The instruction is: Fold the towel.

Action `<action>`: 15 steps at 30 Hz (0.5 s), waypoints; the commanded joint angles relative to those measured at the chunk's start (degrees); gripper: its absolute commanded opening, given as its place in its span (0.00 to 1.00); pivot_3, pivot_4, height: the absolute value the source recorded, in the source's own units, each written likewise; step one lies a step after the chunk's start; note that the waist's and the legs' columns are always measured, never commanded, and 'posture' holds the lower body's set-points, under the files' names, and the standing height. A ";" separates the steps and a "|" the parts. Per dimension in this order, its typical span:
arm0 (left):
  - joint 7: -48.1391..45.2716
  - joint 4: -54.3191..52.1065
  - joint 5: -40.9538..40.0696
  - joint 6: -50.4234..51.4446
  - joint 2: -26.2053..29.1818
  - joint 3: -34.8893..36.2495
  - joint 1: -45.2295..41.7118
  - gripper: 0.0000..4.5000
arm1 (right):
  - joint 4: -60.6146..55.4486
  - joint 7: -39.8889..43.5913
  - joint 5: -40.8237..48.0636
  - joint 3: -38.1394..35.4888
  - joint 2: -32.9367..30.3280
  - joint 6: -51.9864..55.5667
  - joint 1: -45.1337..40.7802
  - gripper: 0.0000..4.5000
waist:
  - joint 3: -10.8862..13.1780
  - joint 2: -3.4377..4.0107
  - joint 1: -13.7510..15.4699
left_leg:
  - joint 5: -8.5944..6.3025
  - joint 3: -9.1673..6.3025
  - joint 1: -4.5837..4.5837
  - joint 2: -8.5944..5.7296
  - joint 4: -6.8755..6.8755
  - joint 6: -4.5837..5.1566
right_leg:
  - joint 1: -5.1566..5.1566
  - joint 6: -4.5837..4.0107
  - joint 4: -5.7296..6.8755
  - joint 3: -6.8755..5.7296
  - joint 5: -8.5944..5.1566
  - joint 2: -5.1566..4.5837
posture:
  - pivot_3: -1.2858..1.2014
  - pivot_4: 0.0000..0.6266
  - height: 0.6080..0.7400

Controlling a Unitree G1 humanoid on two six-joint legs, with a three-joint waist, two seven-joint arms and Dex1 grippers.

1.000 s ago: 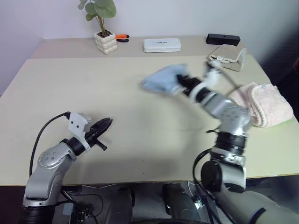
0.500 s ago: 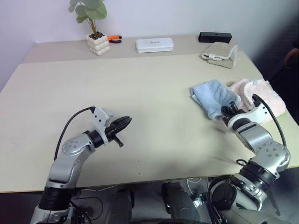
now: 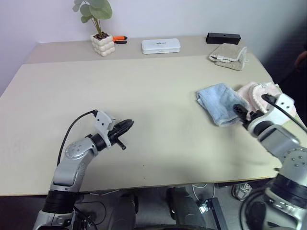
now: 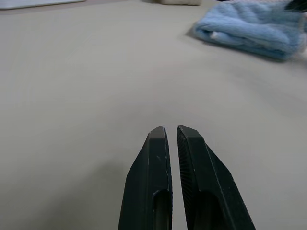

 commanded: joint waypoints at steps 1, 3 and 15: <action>2.49 3.37 1.47 -3.37 1.45 4.77 -2.42 0.07 | -3.01 11.14 -7.79 7.53 -9.30 -7.54 1.16 0.87 | 0.01 0.01 0.05 | 0.00 0.00 0.00 0.00 0.01 0.00 | 0.00 0.01 -0.01 0.00 0.00 0.00 | 0.52 0.24 0.98; 3.52 6.98 2.63 -5.15 3.75 7.68 -3.16 0.07 | -4.59 21.43 -14.03 15.46 -16.90 -15.14 1.52 0.87 | 0.02 0.00 -0.21 | 0.00 0.03 0.00 0.00 0.02 0.00 | -0.01 0.02 -0.01 0.01 0.00 0.00 | 0.52 0.24 0.98; 0.71 0.48 -1.12 -3.03 6.64 11.85 3.76 0.07 | 7.71 47.18 -22.35 32.34 -13.43 -34.33 -6.20 0.87 | 0.08 -0.21 0.80 | 0.00 0.05 -0.04 0.01 0.10 -0.01 | 0.02 0.06 -0.04 0.02 -0.03 -0.05 | 0.52 0.24 0.98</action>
